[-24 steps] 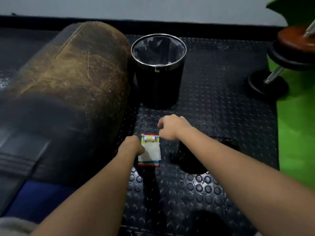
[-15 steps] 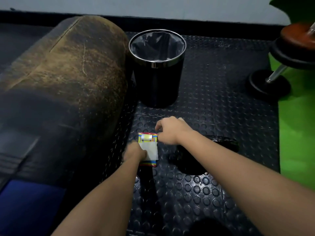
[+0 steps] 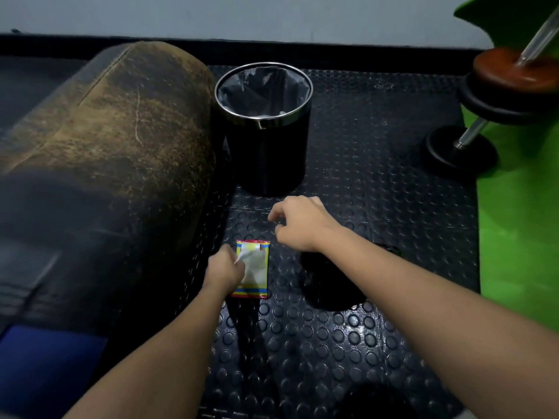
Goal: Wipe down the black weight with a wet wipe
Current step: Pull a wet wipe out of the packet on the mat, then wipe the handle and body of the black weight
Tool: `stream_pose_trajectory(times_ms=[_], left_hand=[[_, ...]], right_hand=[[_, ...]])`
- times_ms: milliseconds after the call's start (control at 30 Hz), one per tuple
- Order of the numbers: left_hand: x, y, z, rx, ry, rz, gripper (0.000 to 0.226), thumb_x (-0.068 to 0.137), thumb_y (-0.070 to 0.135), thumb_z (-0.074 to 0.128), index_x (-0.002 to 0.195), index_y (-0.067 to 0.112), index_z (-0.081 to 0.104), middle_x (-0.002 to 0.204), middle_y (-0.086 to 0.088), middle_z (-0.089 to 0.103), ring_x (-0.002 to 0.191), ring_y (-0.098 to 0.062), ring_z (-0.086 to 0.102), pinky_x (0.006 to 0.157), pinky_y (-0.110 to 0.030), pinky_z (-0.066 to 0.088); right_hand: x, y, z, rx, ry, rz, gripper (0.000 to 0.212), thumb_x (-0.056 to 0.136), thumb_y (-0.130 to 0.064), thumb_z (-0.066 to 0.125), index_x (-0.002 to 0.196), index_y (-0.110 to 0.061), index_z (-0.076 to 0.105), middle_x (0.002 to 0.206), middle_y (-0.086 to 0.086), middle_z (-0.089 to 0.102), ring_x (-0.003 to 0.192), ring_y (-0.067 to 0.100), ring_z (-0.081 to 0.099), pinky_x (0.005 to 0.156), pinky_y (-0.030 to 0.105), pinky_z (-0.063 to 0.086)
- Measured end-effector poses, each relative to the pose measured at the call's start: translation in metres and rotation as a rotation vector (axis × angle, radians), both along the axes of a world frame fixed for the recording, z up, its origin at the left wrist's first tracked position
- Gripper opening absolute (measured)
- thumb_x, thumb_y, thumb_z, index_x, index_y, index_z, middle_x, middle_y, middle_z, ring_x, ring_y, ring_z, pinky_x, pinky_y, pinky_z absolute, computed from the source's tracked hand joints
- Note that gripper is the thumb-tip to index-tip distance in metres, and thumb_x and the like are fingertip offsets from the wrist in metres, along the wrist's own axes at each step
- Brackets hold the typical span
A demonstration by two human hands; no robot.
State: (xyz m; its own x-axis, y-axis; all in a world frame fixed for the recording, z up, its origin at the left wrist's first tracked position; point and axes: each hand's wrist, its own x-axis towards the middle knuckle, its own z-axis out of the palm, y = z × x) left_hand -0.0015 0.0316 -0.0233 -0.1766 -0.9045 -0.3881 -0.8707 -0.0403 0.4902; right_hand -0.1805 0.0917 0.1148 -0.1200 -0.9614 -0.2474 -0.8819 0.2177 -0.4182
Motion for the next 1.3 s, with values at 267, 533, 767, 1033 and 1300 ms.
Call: stream_pose_trajectory(times_ms=[267, 533, 767, 1033, 1300], left_hand=[[-0.04, -0.001, 0.124, -0.145, 0.28, -0.184, 0.011, 0.08, 0.014, 0.061, 0.089, 0.02, 0.059, 0.083, -0.001, 0.068, 0.068, -0.014, 0.059, 0.053, -0.021, 0.044], [-0.104, 0.055, 0.196, 0.273, 0.68, -0.297, 0.02, 0.081, 0.008, 0.071, 0.097, 0.014, 0.06, 0.072, -0.003, 0.064, 0.056, -0.01, 0.056, 0.05, -0.02, 0.045], [-0.121, 0.097, 0.141, -0.136, 0.416, -0.249, 0.016, 0.072, 0.014, 0.065, 0.085, 0.021, 0.061, 0.08, 0.003, 0.065, 0.069, -0.007, 0.056, 0.05, -0.007, 0.038], [-0.101, 0.088, 0.123, -0.229, 0.376, -0.094, 0.015, 0.087, 0.012, 0.052, 0.09, 0.019, 0.064, 0.091, 0.003, 0.067, 0.084, -0.015, 0.059, 0.069, -0.021, 0.039], [-0.086, 0.076, 0.114, -0.039, 0.191, -0.402, 0.042, 0.092, 0.008, 0.038, 0.125, 0.022, 0.061, 0.12, -0.003, 0.064, 0.082, -0.012, 0.055, 0.056, -0.012, 0.038]], right_hand=[[-0.032, 0.039, 0.032, -0.062, -0.065, -0.183, 0.042, 0.087, -0.025, 0.058, 0.129, -0.029, 0.061, 0.125, -0.005, 0.064, 0.121, 0.018, 0.055, 0.107, 0.037, 0.028], [-0.084, 0.108, 0.062, -0.132, -0.116, -0.583, 0.037, 0.082, -0.018, 0.054, 0.113, -0.034, 0.067, 0.109, -0.008, 0.068, 0.107, 0.02, 0.06, 0.101, 0.04, 0.043], [-0.098, 0.135, 0.056, -0.03, -0.15, -0.589, 0.031, 0.081, -0.021, 0.057, 0.109, -0.033, 0.065, 0.105, -0.009, 0.063, 0.103, 0.02, 0.061, 0.095, 0.041, 0.05], [-0.065, 0.133, 0.018, -0.045, 0.026, -0.157, 0.04, 0.098, -0.039, 0.051, 0.137, -0.031, 0.053, 0.135, -0.008, 0.052, 0.126, 0.016, 0.046, 0.11, 0.036, 0.031], [-0.083, 0.149, -0.011, -0.016, -0.033, -0.284, 0.037, 0.105, -0.039, 0.036, 0.134, -0.029, 0.056, 0.129, -0.008, 0.057, 0.119, 0.018, 0.051, 0.105, 0.035, 0.037]])
